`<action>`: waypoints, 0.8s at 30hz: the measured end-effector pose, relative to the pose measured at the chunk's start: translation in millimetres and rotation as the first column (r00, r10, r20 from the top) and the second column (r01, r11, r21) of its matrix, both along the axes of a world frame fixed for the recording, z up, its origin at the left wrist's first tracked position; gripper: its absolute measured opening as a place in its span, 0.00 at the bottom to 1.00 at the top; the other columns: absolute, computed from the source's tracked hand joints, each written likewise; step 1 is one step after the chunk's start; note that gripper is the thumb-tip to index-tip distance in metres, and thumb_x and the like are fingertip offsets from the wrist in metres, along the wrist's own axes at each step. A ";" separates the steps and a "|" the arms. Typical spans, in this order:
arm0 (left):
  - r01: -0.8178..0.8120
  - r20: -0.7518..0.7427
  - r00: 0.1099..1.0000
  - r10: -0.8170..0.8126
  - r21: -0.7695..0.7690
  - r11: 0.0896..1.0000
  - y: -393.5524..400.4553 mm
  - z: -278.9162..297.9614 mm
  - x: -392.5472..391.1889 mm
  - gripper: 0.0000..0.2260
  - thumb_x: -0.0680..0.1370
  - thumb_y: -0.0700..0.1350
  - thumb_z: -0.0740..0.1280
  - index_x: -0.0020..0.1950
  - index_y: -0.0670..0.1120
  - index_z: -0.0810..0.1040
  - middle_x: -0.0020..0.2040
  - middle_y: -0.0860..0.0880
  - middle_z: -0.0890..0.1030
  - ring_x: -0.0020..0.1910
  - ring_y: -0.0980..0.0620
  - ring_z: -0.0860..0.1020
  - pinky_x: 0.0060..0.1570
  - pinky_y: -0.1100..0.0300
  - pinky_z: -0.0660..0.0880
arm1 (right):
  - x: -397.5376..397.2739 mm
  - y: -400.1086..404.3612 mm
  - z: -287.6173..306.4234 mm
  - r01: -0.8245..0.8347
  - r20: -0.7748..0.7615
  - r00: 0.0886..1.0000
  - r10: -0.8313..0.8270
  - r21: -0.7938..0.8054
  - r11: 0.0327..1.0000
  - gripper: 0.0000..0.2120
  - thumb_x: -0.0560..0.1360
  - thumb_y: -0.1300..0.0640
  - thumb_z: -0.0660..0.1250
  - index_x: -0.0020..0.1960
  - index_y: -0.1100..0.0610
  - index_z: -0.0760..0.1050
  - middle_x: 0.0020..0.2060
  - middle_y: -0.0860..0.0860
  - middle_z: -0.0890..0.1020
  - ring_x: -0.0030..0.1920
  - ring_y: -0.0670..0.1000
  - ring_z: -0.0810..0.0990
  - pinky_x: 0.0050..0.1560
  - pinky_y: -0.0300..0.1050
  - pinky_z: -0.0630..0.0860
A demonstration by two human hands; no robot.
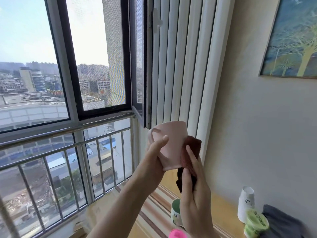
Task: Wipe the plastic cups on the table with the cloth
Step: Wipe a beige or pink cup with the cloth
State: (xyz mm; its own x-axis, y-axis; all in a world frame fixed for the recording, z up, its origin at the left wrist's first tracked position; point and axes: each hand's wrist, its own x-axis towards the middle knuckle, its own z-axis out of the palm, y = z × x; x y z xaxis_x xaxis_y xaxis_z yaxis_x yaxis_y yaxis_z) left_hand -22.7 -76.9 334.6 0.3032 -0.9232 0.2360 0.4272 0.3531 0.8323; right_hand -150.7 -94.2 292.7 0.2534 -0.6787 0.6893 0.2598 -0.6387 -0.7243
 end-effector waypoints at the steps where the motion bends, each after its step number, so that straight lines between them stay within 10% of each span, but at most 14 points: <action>1: -0.022 -0.014 1.000 0.022 -0.009 1.000 -0.7 0.6 1.9 0.48 0.62 0.57 0.80 0.76 0.43 0.65 0.72 0.32 0.71 0.61 0.40 0.79 0.47 0.53 0.82 | -1.6 2.4 -2.9 -0.018 -0.016 1.000 0.018 0.011 1.000 0.22 0.79 0.50 0.55 0.72 0.41 0.67 0.75 0.40 0.67 0.75 0.40 0.64 0.71 0.37 0.66; 14: -0.289 -0.136 0.951 0.278 -0.070 0.955 -20.7 -31.3 1.5 0.37 0.66 0.51 0.79 0.70 0.63 0.64 0.69 0.34 0.73 0.60 0.33 0.78 0.65 0.29 0.70 | 18.4 0.3 -16.5 -0.125 -0.150 0.971 0.186 0.345 0.930 0.21 0.83 0.56 0.56 0.75 0.46 0.64 0.61 0.36 0.80 0.62 0.36 0.78 0.65 0.38 0.74; 18: -0.388 -0.103 0.917 0.385 -0.012 0.921 -16.2 -45.8 10.1 0.38 0.65 0.52 0.77 0.68 0.64 0.60 0.60 0.41 0.76 0.52 0.41 0.81 0.52 0.42 0.80 | 18.5 8.5 -26.9 -0.071 -0.307 0.938 0.159 0.278 0.958 0.23 0.81 0.64 0.59 0.73 0.49 0.68 0.54 0.26 0.79 0.55 0.28 0.77 0.54 0.23 0.72; 24: -0.480 0.113 0.877 0.467 0.163 0.862 -14.2 -94.4 37.9 0.41 0.61 0.52 0.80 0.66 0.62 0.60 0.62 0.39 0.78 0.60 0.42 0.80 0.56 0.54 0.80 | 16.0 -17.5 -58.0 0.125 -0.511 0.852 -0.111 -0.006 0.992 0.33 0.73 0.66 0.70 0.74 0.47 0.66 0.64 0.39 0.74 0.64 0.34 0.73 0.66 0.27 0.67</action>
